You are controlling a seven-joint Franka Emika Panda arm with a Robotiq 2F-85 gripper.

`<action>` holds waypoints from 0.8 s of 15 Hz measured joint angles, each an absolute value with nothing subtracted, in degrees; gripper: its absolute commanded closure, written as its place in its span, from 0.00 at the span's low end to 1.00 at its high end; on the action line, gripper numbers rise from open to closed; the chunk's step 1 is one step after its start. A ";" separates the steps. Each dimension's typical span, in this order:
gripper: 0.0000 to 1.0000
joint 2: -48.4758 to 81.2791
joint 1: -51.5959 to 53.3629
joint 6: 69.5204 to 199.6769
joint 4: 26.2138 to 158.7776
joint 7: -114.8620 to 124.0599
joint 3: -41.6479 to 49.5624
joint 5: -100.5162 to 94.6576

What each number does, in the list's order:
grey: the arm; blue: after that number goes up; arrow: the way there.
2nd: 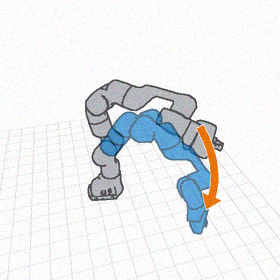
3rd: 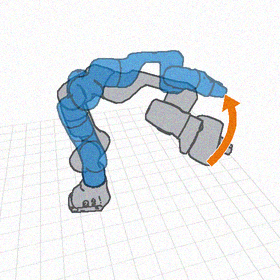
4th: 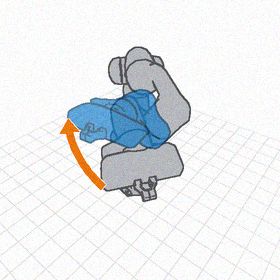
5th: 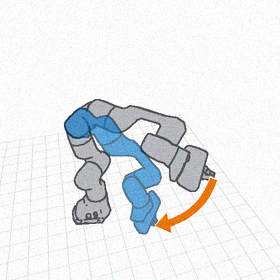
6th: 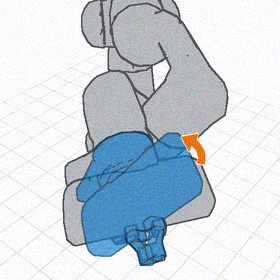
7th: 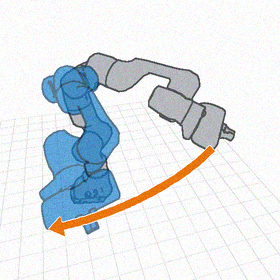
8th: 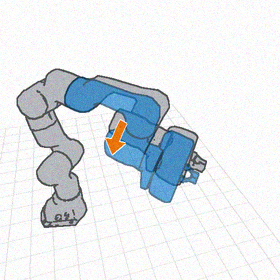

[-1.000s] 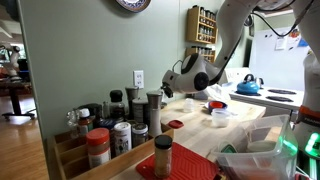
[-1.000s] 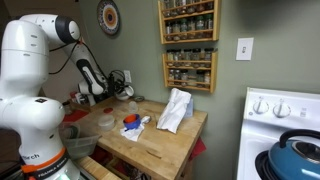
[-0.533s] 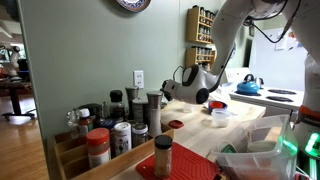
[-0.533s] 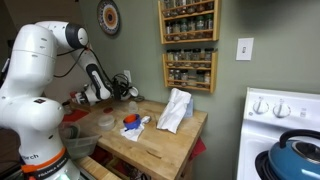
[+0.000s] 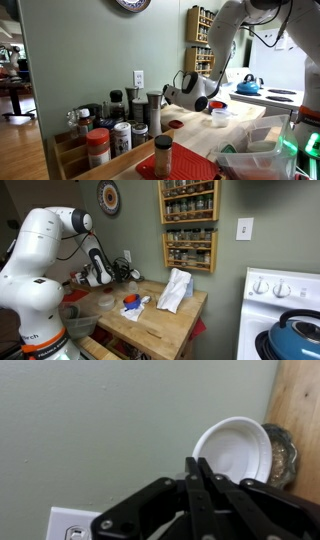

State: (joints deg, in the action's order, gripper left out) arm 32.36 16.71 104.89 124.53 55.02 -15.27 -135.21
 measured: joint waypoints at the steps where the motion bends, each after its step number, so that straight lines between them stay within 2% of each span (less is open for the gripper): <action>1: 0.70 32.74 16.71 104.66 124.32 55.02 -15.27 -135.21; 2: 0.64 33.01 16.71 104.50 124.21 55.01 -15.27 -135.21; 10: 0.03 32.68 16.25 107.01 124.51 54.51 -15.65 -137.57; 12: 0.00 32.12 15.77 109.42 124.71 53.90 -15.73 -138.15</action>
State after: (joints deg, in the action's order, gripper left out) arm 32.12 15.77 109.42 124.71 53.90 -15.73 -138.15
